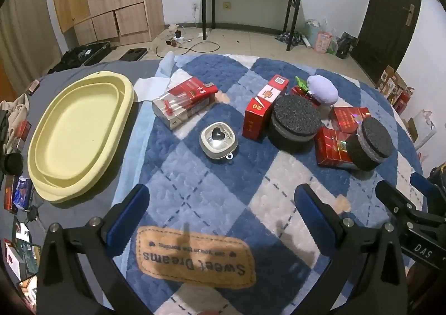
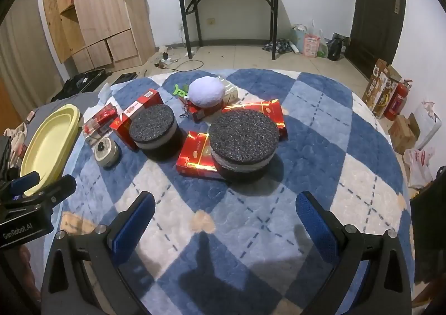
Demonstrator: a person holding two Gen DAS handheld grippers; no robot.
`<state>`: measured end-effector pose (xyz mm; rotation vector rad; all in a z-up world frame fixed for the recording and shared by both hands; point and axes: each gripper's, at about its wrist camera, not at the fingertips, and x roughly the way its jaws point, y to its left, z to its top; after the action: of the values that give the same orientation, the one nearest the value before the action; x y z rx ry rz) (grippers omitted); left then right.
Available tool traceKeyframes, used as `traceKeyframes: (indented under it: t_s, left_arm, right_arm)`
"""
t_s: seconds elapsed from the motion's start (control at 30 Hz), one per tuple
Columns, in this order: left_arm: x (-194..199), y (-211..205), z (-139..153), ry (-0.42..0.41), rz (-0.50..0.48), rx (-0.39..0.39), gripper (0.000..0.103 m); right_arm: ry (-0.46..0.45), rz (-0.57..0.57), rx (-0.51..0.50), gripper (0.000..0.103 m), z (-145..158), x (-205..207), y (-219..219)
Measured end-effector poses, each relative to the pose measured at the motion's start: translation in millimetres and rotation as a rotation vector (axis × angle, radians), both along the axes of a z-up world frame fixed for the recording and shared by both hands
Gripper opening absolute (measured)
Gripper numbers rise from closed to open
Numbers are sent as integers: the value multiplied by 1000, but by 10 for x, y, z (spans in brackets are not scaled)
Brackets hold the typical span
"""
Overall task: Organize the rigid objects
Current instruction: 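Grasp the silver timer with the left gripper while the right grasps a black puck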
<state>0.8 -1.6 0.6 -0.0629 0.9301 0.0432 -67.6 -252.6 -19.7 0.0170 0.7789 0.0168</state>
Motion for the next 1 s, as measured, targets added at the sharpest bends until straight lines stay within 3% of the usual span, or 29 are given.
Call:
traceKeyframes:
  t_s: [0.3,0.77,1.0]
  left_arm:
    - [-1,54,-101,46,2,-34,103]
    - [12,281,-9,30,17,-51,103]
    - [114,236,-76,35,5,-12,103]
  right_arm:
    - [-3,2,4,103,1,-2,-5]
    - [3,-17,20,103,14,15,-62]
    - [-16,-31,44,103,13,28,-155]
